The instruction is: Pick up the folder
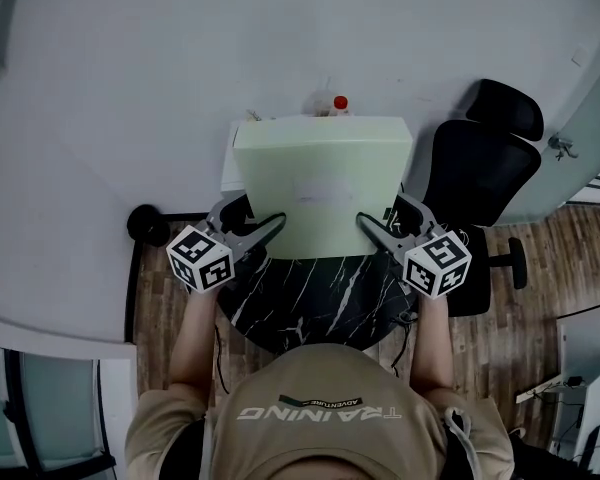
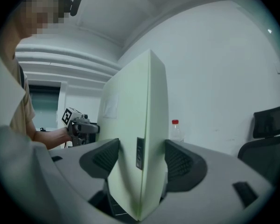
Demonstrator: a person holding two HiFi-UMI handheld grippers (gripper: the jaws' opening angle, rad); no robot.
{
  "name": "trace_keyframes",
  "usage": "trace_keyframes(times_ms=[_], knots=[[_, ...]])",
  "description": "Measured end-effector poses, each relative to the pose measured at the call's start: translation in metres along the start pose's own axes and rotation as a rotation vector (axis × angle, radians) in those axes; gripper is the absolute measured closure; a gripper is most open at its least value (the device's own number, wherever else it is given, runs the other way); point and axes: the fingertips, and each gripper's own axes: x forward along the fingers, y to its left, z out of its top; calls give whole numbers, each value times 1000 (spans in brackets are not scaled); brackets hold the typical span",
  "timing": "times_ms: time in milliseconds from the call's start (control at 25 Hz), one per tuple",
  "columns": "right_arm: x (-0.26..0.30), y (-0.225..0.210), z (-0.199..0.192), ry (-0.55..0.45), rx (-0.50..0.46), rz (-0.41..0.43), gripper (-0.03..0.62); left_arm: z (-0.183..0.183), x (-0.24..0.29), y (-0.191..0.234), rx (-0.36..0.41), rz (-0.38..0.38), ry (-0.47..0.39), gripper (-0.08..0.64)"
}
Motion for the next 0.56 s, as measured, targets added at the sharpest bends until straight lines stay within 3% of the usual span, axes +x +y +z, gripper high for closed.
trace_keyframes(times_ms=[560], knots=[[-3,3,-2,11,11,-1,322,-1,-2,-3,-2,-4,12,259]])
